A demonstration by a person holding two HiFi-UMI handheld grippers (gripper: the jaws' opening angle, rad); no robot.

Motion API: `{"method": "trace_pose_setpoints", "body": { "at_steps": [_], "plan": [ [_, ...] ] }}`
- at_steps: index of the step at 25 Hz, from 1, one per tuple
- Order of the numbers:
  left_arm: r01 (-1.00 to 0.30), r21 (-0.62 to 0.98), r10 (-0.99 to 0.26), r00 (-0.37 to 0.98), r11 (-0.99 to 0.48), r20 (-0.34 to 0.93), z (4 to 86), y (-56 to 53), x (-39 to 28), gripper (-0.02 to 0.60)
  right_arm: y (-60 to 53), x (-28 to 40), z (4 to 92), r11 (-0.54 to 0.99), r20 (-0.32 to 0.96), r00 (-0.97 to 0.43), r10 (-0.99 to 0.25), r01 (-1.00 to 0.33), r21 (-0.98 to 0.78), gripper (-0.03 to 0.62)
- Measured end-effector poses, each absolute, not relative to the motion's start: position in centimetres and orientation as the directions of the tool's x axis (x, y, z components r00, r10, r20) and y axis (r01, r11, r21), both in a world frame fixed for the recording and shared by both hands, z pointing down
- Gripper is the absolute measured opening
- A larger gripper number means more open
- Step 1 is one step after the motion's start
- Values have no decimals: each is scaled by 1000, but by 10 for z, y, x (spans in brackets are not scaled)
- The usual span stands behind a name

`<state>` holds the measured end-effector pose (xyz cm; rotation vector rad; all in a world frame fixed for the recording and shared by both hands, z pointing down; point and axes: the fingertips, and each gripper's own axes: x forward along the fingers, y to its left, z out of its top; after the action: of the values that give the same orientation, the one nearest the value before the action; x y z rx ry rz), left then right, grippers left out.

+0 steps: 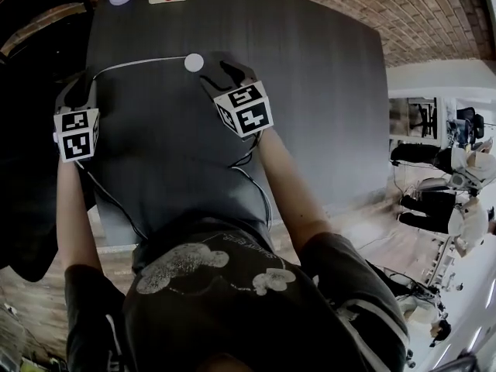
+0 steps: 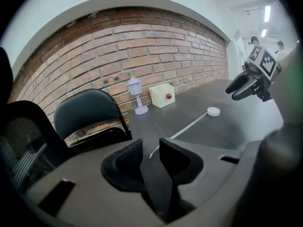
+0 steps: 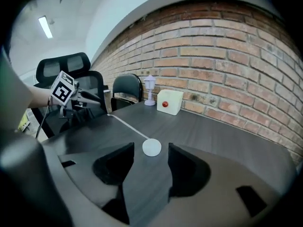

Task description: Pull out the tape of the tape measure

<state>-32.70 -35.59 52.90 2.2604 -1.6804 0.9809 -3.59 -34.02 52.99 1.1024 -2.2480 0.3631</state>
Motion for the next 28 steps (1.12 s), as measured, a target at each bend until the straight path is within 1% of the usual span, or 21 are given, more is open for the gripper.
{"method": "trace_pose_setpoints", "body": {
  "at_steps": [4,7,9,11,15,21,28],
  "plan": [
    [-911,-228,-824,176,-344,539,497,-332,-303,110,-321,-22,499,612,567,-482,-668,-789,50,241],
    [-917,-228,-848,179,-328,499,473,-305,-285,80,-300,-14,476,623,521,-512,-683,-781,51,223],
    [-921,-231,-862,175,-314,475,458,-287,-273,55,-285,-8,461,631,495,-529,-689,-774,52,169],
    [-928,-230,-876,164,-293,453,444,-268,-262,45,-271,-2,448,653,483,-553,-679,-755,54,118],
    [-942,-223,-900,142,-251,411,415,-231,-241,29,-244,6,423,713,465,-612,-640,-698,62,72],
    [-960,-211,-926,98,-184,364,390,-186,-210,17,-219,23,390,751,410,-673,-616,-658,47,38],
    [-979,-175,-934,37,-105,356,378,-126,-185,9,-190,36,374,808,395,-729,-559,-586,62,31]
  ]
}}
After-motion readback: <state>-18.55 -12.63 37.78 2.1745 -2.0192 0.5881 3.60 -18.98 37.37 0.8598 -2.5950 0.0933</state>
